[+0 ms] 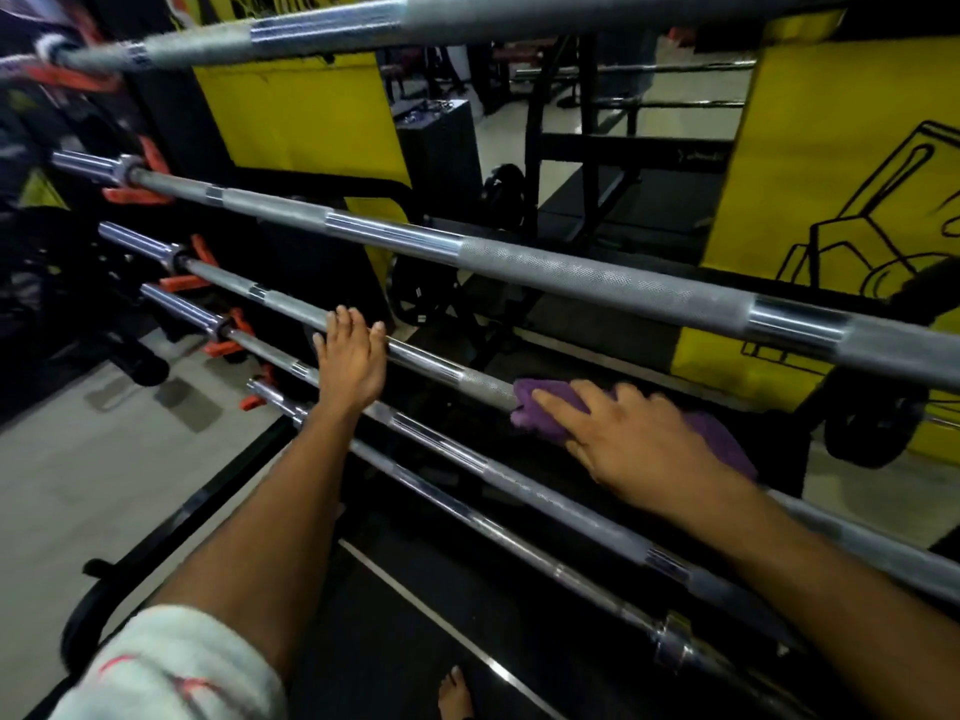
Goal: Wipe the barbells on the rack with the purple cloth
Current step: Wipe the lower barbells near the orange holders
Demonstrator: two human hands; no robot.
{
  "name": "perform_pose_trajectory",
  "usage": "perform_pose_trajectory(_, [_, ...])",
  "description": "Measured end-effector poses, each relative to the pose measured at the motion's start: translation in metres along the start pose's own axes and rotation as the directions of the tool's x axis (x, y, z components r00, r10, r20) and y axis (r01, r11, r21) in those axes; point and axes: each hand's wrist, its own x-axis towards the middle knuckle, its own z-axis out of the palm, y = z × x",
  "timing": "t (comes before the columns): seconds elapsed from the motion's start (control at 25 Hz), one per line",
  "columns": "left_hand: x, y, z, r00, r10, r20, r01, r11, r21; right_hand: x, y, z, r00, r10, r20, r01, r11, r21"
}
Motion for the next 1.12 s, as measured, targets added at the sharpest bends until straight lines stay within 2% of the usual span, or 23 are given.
perform_pose_trajectory(0.08, [0.010, -0.006, 0.006, 0.998, -0.057, 0.038, 0.061, 0.990, -0.127, 0.026, 0.004, -0.006, 0.998, -0.061, -0.009, 0.061, 0.997, 0.037])
perform_pose_trajectory(0.16, [0.010, -0.002, 0.013, 0.998, -0.065, 0.018, 0.067, 0.978, -0.196, 0.059, -0.004, -0.005, 0.994, -0.097, -0.045, 0.100, 0.992, 0.072])
perform_pose_trajectory(0.36, [0.005, -0.006, 0.008, 0.999, -0.031, 0.034, 0.037, 0.979, -0.202, 0.129, -0.056, -0.004, 0.975, -0.173, -0.138, 0.170, 0.985, -0.031])
perform_pose_trajectory(0.52, [0.009, -0.011, 0.006, 0.998, -0.002, 0.067, 0.015, 0.981, -0.195, 0.099, -0.036, 0.000, 0.959, -0.252, -0.133, 0.244, 0.967, -0.069])
perform_pose_trajectory(0.68, [0.009, -0.013, 0.013, 0.999, 0.010, 0.035, -0.002, 0.973, -0.231, 0.022, 0.013, 0.001, 0.947, -0.321, -0.006, 0.319, 0.943, -0.095])
perform_pose_trajectory(0.8, [0.010, -0.013, 0.018, 1.000, 0.022, 0.012, -0.018, 0.967, -0.254, -0.010, 0.042, 0.000, 0.931, -0.363, -0.025, 0.360, 0.929, -0.091])
perform_pose_trajectory(0.92, [0.010, -0.015, 0.019, 1.000, 0.028, 0.008, -0.025, 0.965, -0.263, 0.018, 0.037, 0.010, 0.903, -0.420, -0.087, 0.416, 0.907, -0.066])
perform_pose_trajectory(1.12, [0.007, -0.014, 0.015, 0.999, 0.029, 0.016, -0.024, 0.967, -0.252, 0.108, -0.025, 0.010, 0.905, -0.373, -0.203, 0.367, 0.928, -0.067])
